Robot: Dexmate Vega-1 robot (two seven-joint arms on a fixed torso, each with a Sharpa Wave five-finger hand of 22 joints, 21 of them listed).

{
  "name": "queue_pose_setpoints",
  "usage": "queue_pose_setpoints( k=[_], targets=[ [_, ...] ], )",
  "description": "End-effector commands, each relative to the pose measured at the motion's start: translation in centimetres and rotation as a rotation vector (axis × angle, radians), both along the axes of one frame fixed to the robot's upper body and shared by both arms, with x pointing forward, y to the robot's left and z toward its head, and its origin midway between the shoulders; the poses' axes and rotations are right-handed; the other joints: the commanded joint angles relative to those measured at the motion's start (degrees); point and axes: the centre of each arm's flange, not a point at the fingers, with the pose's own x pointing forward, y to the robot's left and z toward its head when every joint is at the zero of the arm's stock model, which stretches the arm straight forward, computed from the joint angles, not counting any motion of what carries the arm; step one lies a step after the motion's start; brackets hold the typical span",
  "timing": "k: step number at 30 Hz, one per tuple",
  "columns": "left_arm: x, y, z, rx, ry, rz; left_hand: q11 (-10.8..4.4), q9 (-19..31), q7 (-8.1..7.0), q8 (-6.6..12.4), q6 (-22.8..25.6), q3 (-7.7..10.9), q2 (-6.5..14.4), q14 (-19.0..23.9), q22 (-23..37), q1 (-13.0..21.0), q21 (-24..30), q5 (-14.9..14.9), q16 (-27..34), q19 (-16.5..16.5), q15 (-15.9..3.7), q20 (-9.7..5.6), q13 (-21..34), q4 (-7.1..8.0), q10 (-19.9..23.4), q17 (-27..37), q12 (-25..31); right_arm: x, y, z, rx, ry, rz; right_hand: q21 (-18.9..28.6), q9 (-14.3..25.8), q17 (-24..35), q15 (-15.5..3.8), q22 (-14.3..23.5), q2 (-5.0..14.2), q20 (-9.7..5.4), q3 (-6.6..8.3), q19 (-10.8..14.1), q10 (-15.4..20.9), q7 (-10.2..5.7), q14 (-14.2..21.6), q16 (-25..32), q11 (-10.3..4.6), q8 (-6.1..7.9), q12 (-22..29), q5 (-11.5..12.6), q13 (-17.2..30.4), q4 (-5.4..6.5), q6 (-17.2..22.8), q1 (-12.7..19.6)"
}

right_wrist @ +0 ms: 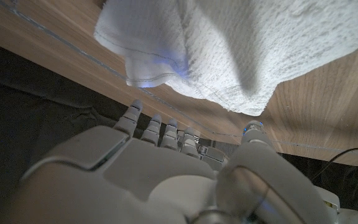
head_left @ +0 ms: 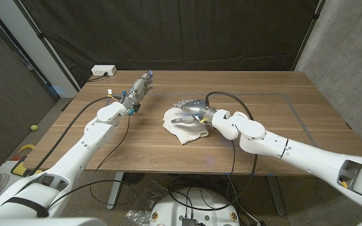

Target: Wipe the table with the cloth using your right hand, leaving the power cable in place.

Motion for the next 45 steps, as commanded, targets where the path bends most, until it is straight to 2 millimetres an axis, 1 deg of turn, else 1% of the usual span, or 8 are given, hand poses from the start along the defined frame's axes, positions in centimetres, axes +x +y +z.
queue_pose_setpoints(
  k=[1, 8, 17, 19, 24, 29, 39, 45],
  targets=[
    [0.1, 0.2, -0.1, -0.001, -0.005, -0.005, 0.5, 0.1, -0.46, 0.29, -2.3, -0.11, -0.1, -3.3, 0.2, -0.2, 0.1, 0.4, 0.1, -3.7, 0.38, 0.21, 0.1, 0.0, -3.3, 0.2, 0.3, 1.0, 0.5, -1.1, -0.086, 0.06, -0.098, -0.4, 0.3, 0.1, 1.14, -0.1, -1.4, 0.59, -0.75, -0.5, -2.6, -0.78, -1.9, -0.2, 0.01, -0.26, -0.5, 0.1, 0.3, -0.36, -2.5, 0.1],
    [0.1, 0.2, -0.1, -0.002, -0.006, -0.006, 0.5, 0.1, -0.45, 0.29, -2.2, -0.14, -0.1, -3.3, 0.2, -0.2, 0.0, 0.5, 0.1, -3.7, 0.38, 0.24, 0.1, -0.02, -3.3, 0.2, 0.3, 1.8, 0.6, -1.6, -0.144, 0.112, -0.179, -0.3, 0.4, 0.1, 2.59, -0.1, -2.63, 0.62, -1.33, -0.4, -5.9, 1.14, -2.0, 0.3, 0.93, -0.41, -0.6, 0.5, 0.3, -0.96, -6.2, 0.3],
    [0.0, 0.3, 0.0, 0.002, -0.008, -0.004, 0.55, 0.1, -0.51, 0.26, -2.1, -0.21, 0.0, -3.2, 0.2, -0.1, 0.0, 0.5, 0.1, -3.6, 0.34, 0.24, 0.1, -0.04, -3.3, 0.2, 0.3, 2.8, 0.5, -2.4, -0.216, 0.149, -0.244, 0.6, 0.4, 0.1, -0.16, 0.0, -1.37, 0.42, 0.1, 2.2, -5.4, 3.34, 2.5, 1.3, 0.56, 1.48, 0.4, 1.5, 0.2, -2.53, -4.7, 4.4],
    [0.0, 0.3, 0.0, 0.002, -0.007, -0.004, 0.58, 0.1, -0.51, 0.25, -2.1, -0.22, 0.0, -3.2, 0.2, -0.1, 0.0, 0.5, 0.1, -3.6, 0.36, 0.24, 0.1, -0.05, -3.3, 0.2, 0.3, 2.7, 0.6, -2.5, -0.219, 0.13, -0.235, 1.7, 0.3, 0.1, -2.57, 0.0, -0.92, -1.44, 1.33, 6.0, -0.6, 3.43, 6.5, 1.8, -0.14, 2.46, 2.1, 1.8, 0.2, -3.39, -1.6, 8.2],
    [0.0, 0.1, 0.0, 0.007, -0.006, -0.007, 0.55, 0.1, -0.5, 0.24, -2.1, -0.25, 0.0, -3.3, 0.2, -0.1, 0.0, 0.5, 0.0, -3.6, 0.31, 0.25, 0.1, -0.05, -3.3, 0.2, 0.3, 2.5, 0.8, -2.7, -0.213, 0.068, -0.216, 5.4, 0.2, 0.2, -8.51, 0.6, 0.24, -10.43, 3.85, 15.5, 12.5, 3.5, 18.6, 2.4, -2.04, 5.02, 4.9, 2.7, 0.1, -3.32, 10.3, 16.0],
    [0.0, 0.1, 0.1, 0.008, -0.006, -0.008, 0.47, 0.1, -0.48, 0.23, -2.0, -0.27, 0.0, -3.2, 0.2, -0.1, 0.0, 0.5, 0.1, -3.6, 0.33, 0.25, 0.1, -0.06, -3.3, 0.2, 0.3, 2.5, 1.0, -2.9, -0.222, -0.001, -0.237, 9.9, 0.0, 0.2, -13.73, 1.8, 0.59, -15.56, 6.73, 23.2, 21.7, 2.17, 29.4, 2.9, -4.01, 6.44, 6.1, 3.8, 0.0, -4.25, 18.9, 25.0],
    [0.2, -0.1, 0.1, 0.01, -0.001, -0.008, 0.51, 0.1, -0.54, 0.16, -2.1, -0.34, 0.0, -3.1, 0.2, -0.1, 0.0, 0.5, 0.1, -3.6, 0.36, 0.26, 0.1, -0.08, -3.3, 0.2, 0.3, 2.2, -0.3, -2.7, -0.096, -0.14, -0.191, 24.1, 0.1, 5.1, -16.62, 9.4, 4.59, -19.1, 9.18, 28.7, 47.5, -1.35, 55.4, 10.1, -5.8, 10.97, 9.9, 1.8, 0.4, -2.7, 46.5, 37.0],
    [0.3, -0.2, 0.2, 0.01, 0.0, -0.012, 0.45, 0.1, -0.55, 0.14, -2.0, -0.38, 0.0, -3.2, 0.2, -0.1, -0.1, 0.6, 0.0, -3.6, 0.32, 0.25, 0.1, -0.09, -3.3, 0.2, 0.3, 2.1, -1.4, -2.0, 0.002, -0.2, -0.192, 28.5, 0.4, 7.3, -16.65, 11.4, 4.77, -19.39, 8.78, 28.2, 55.1, -1.35, 60.2, 12.1, -5.96, 13.09, 10.9, 1.1, 0.7, -2.24, 55.4, 38.9]
  ],
)
